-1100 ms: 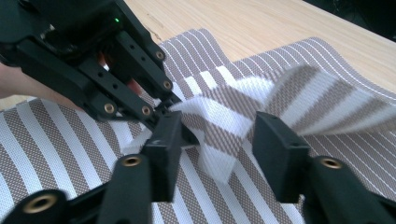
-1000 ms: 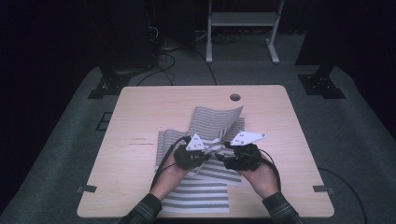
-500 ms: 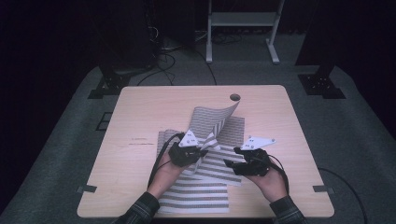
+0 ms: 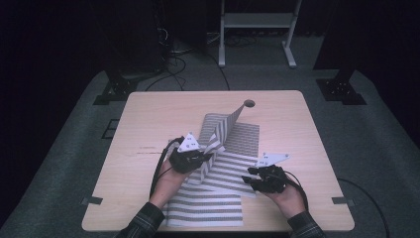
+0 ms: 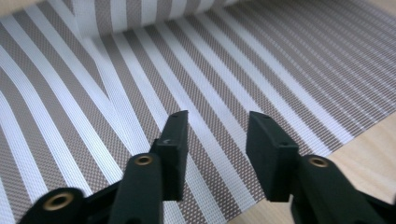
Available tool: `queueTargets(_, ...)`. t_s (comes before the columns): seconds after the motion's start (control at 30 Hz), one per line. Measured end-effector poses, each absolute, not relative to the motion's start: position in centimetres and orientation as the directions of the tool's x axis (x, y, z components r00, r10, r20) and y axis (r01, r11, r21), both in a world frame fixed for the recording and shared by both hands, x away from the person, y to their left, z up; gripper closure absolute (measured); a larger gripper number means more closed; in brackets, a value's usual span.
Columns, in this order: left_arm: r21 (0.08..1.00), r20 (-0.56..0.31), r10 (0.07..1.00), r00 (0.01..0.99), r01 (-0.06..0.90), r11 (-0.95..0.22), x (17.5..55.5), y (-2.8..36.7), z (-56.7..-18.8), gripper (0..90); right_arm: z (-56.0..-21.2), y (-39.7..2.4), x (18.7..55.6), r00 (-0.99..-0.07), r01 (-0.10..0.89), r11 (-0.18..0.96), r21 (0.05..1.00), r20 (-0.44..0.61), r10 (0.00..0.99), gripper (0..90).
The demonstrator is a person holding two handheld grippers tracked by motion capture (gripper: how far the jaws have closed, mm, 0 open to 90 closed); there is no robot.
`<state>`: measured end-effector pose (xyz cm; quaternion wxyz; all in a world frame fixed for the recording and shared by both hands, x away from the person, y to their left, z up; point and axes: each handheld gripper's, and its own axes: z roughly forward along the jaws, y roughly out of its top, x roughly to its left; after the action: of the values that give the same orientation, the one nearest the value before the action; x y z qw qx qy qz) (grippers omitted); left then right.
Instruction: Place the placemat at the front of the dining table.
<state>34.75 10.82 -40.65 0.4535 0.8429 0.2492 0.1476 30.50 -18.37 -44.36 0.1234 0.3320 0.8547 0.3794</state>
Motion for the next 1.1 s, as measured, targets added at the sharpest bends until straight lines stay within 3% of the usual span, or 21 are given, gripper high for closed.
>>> queueTargets(0.13, 0.848, 0.014, 0.573, 0.819, 0.294, -0.441, 34.8, 11.8, -40.4, 85.8, -44.9, -18.1, 30.6, -0.763, 0.473, 0.532, 0.702, 0.024, 0.646, 74.4)
queueTargets(0.43, 0.863, 0.005, 0.62, 0.784, 0.31, -0.399, 34.9, 14.1, -39.8, 85.8, -45.5, -17.7, 30.7, -0.771, 0.484, 0.562, 0.671, 0.022, 0.637, 84.1)
queueTargets(1.1, 0.877, -0.003, 0.718, 0.696, 0.346, -0.332, 34.6, 19.6, -39.1, 85.7, -46.0, -17.1, 30.9, -0.787, 0.481, 0.602, 0.638, 0.012, 0.617, 85.8)
